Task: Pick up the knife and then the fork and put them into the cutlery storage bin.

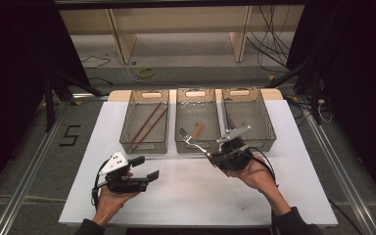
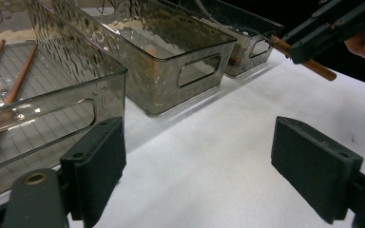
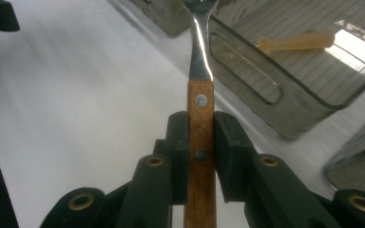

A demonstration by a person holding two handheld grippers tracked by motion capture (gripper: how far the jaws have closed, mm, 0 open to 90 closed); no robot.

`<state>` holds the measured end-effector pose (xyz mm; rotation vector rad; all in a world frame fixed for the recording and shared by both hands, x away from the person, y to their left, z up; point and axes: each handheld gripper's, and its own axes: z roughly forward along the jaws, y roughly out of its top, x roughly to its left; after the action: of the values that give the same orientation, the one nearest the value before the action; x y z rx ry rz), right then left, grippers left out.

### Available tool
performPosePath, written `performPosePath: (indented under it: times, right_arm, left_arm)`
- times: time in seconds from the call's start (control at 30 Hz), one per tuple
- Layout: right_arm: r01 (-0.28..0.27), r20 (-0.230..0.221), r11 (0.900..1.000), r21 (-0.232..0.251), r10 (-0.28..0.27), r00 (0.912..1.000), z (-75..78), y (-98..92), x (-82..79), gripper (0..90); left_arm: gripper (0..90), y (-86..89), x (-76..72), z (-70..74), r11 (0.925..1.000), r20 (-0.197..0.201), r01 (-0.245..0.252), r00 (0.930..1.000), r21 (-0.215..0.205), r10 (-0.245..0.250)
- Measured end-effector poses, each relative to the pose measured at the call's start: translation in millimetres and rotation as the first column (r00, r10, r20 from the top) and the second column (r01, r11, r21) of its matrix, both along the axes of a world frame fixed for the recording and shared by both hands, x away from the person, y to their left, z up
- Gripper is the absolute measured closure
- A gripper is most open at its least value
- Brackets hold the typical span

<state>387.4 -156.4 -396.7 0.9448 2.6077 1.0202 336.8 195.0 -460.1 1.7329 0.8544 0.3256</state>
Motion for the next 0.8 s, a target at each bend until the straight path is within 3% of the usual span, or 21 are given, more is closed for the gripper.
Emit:
performPosePath:
  times: [0.33,0.8]
  right_arm:
    - [0.079,0.014,0.996,0.04,-0.079,0.9968,7.3,-25.5,11.5,77.5]
    - [0.142,0.029,0.988,0.063,-0.144,0.9892,10.7,-45.6,21.2,77.5]
  left_arm:
    - [18.3,-0.8,0.3,-0.8,1.0,-0.002,0.004,1.0,0.0,-0.004]
    - [18.4,-1.1,0.3,-1.0,1.0,-0.002,0.005,1.0,0.001,-0.005]
